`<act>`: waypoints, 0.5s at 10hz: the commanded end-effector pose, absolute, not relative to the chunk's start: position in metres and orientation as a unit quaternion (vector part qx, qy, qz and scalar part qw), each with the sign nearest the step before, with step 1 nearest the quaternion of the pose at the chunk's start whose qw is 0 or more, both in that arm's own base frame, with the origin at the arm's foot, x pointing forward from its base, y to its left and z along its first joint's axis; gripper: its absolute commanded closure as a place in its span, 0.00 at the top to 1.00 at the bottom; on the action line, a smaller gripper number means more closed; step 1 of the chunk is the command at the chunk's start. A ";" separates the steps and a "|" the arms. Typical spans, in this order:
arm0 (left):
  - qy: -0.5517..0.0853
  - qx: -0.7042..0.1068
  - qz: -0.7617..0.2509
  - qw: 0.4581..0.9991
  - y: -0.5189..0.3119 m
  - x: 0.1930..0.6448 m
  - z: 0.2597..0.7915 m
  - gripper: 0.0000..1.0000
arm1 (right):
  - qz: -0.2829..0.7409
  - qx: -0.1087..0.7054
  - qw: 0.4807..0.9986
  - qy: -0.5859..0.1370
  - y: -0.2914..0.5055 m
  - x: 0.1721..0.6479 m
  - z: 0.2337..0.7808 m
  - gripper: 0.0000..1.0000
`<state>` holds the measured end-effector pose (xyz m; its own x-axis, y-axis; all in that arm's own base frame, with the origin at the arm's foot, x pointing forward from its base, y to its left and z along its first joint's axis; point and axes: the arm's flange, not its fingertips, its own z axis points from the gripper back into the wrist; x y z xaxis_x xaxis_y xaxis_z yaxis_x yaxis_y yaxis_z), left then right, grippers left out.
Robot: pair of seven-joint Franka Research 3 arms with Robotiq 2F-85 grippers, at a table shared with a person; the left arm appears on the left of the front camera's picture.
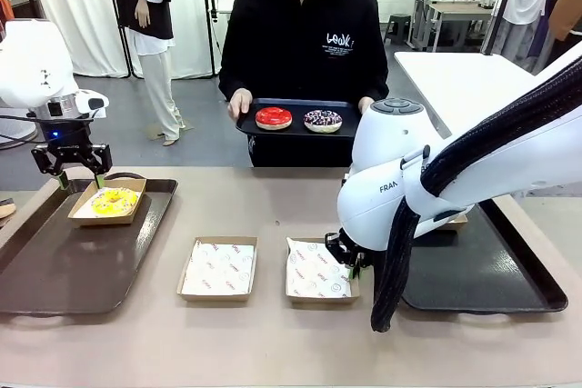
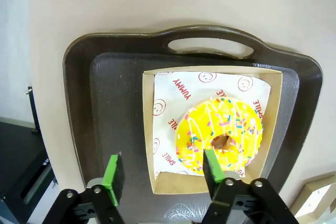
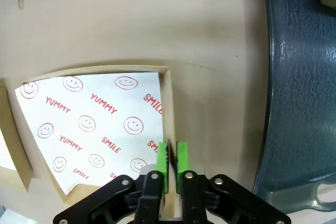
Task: Individually package the donuts and arrange them on the tray.
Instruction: Place the picked Paper togo box on the Handle tray while simultaneously picking up another Paper togo box from the table with the other hand.
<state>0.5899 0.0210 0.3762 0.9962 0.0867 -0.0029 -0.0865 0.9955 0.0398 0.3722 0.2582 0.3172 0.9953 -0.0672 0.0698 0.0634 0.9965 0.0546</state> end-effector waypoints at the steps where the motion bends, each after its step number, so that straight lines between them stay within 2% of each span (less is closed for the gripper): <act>1: 0.004 0.023 0.035 0.999 0.021 0.589 0.379 1.00 | -0.046 0.020 0.998 -0.041 0.262 0.371 0.310 0.00; 5: 0.001 -0.008 0.035 0.999 0.027 0.580 0.387 1.00 | -0.052 0.021 0.998 -0.043 0.264 0.368 0.322 0.00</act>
